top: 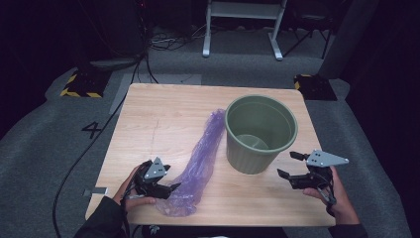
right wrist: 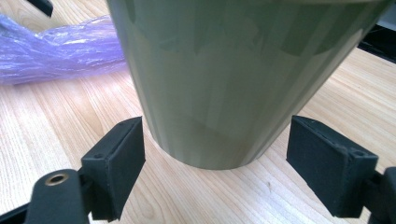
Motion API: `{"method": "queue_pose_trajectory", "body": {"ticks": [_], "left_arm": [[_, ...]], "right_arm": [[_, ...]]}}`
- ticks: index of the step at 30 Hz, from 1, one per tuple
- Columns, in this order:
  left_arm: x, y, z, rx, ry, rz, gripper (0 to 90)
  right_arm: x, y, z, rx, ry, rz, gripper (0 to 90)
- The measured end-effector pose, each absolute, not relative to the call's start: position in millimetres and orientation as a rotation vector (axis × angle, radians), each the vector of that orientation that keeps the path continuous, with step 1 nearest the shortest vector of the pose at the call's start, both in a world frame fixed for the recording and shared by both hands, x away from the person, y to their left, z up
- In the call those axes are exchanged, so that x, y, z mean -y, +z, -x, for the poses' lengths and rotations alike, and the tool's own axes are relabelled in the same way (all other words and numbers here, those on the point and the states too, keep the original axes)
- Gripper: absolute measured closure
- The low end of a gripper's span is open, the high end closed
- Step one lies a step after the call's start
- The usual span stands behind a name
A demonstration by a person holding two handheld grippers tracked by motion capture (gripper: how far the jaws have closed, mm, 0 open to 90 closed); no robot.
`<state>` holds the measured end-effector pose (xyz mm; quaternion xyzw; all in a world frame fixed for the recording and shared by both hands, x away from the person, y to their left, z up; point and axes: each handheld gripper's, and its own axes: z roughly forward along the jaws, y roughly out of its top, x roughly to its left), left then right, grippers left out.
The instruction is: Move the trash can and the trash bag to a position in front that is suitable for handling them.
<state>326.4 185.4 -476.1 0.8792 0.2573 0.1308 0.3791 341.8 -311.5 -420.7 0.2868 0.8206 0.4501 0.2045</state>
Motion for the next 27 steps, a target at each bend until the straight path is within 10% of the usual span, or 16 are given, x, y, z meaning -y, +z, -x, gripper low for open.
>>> {"method": "queue_pose_trajectory", "body": {"ticks": [27], "left_arm": [[-185.5, -499.1, -348.5, -0.623, 0.261, -2.26, 69.6]], "right_arm": [[317.5, -408.2, -338.3, -2.249, 1.296, -0.796, 21.4]]}}
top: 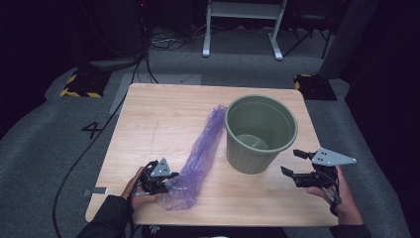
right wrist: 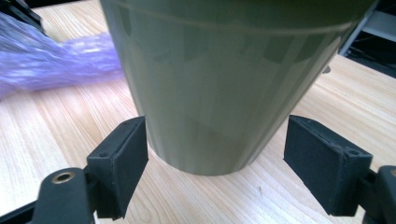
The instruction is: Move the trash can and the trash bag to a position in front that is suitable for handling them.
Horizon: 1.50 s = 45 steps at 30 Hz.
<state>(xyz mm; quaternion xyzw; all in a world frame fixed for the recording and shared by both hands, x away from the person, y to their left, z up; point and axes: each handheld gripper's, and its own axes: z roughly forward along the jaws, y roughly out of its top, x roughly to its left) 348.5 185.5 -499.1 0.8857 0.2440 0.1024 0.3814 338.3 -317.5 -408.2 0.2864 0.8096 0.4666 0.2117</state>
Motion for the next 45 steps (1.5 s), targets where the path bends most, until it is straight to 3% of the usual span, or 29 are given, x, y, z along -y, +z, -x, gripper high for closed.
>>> {"method": "queue_pose_trajectory", "body": {"ticks": [18, 33, 38, 45], "left_arm": [[-185.9, -500.2, -355.4, -0.658, 0.263, -2.238, 67.6], [-132.1, -500.7, -345.7, -0.616, 0.255, -2.258, 46.7], [-109.2, -501.4, -344.7, -0.583, 0.247, -2.26, 43.9], [-83.6, -502.2, -347.3, -0.592, 0.254, -2.271, 30.2]], "right_arm": [[307.3, -410.7, -335.6, -2.287, 1.283, -0.768, 20.9], [304.6, -441.9, -337.0, -2.348, 1.211, -0.833, 21.0], [304.9, -447.7, -338.8, -2.345, 1.212, -0.849, 22.0], [300.6, -452.6, -338.9, -2.365, 1.207, -0.844, 22.1]]}}
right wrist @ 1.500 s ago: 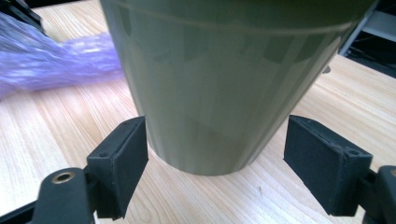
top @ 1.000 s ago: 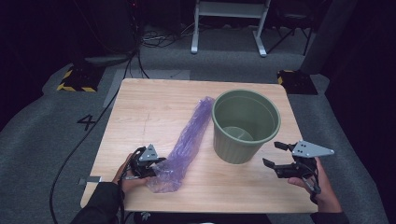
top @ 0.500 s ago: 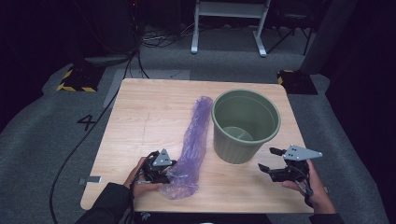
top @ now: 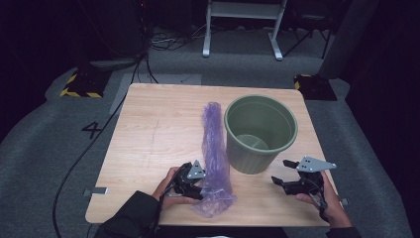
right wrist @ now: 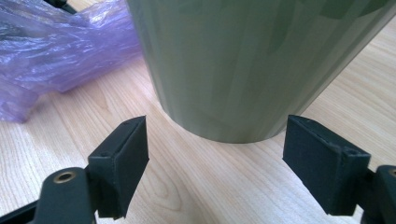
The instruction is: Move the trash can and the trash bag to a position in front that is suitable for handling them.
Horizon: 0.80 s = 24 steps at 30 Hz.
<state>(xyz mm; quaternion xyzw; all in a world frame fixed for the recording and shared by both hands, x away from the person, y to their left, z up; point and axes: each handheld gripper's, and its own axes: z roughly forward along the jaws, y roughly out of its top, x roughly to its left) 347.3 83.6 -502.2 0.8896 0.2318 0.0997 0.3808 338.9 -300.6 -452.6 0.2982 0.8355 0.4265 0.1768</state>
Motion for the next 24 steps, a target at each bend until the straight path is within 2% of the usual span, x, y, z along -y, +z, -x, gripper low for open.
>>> {"method": "queue_pose_trajectory", "body": {"ticks": [2, 3, 12, 24], "left_arm": [[-80.0, -501.6, -346.6, -0.616, 0.293, -2.276, 19.2], [-80.1, -500.5, -346.1, -0.621, 0.294, -2.269, 16.5], [-101.7, -480.3, -342.5, -0.595, 0.281, -2.215, 16.0], [-156.2, -480.1, -341.1, -0.688, 0.335, -2.229, 15.8]], "right_arm": [[299.3, -454.6, -338.1, -2.373, 1.205, -0.841, 22.1], [298.5, -455.8, -337.7, -2.378, 1.205, -0.842, 22.2], [287.0, -466.0, -332.0, -2.442, 1.203, -0.8, 22.2], [262.5, -477.8, -320.5, -2.517, 1.235, -0.695, 22.3]]}}
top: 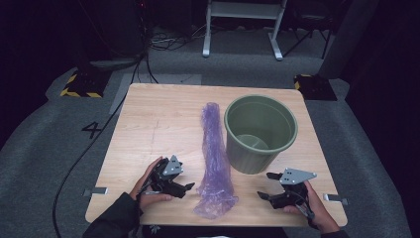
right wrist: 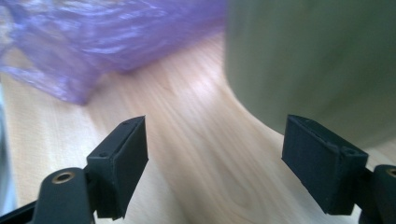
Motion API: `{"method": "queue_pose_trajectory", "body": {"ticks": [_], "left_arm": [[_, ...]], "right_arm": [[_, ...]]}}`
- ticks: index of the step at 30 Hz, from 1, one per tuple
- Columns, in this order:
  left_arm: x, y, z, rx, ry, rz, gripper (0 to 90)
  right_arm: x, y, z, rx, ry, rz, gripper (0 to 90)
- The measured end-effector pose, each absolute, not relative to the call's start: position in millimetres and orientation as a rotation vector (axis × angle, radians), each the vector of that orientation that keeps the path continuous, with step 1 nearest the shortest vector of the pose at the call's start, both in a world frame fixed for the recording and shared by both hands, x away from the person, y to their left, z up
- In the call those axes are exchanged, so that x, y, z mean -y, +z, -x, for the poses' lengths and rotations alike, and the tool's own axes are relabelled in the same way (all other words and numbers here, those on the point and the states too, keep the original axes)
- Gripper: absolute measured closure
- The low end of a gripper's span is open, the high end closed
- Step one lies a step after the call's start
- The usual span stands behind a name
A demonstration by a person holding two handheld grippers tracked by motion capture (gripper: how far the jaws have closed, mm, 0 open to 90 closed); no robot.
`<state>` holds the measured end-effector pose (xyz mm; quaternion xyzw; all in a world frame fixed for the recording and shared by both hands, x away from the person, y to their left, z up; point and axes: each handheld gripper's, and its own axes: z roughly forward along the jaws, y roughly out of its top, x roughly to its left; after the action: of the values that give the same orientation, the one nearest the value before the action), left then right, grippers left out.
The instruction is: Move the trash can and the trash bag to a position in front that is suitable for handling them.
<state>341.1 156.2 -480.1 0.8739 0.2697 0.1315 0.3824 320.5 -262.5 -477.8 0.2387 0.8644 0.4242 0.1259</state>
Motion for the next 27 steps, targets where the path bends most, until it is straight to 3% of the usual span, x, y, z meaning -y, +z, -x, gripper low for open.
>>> {"method": "queue_pose_trajectory", "body": {"ticks": [4, 7, 19, 27], "left_arm": [[-173.4, -483.5, -339.3, -0.722, 0.348, -2.227, 16.1], [-174.9, -491.5, -336.5, -0.715, 0.278, -2.243, 22.2], [-133.2, -491.6, -321.5, -0.572, 0.171, -2.257, 27.6], [-105.2, -495.0, -322.9, -0.527, 0.187, -2.281, 30.4]], "right_arm": [[252.2, -480.7, -316.3, -2.54, 1.25, -0.66, 22.3], [244.6, -481.0, -313.4, -2.553, 1.259, -0.626, 22.2], [247.9, -492.2, -321.8, -2.571, 1.21, -0.648, 22.3], [270.3, -485.5, -332.1, -2.463, 1.184, -0.746, 22.9]]}}
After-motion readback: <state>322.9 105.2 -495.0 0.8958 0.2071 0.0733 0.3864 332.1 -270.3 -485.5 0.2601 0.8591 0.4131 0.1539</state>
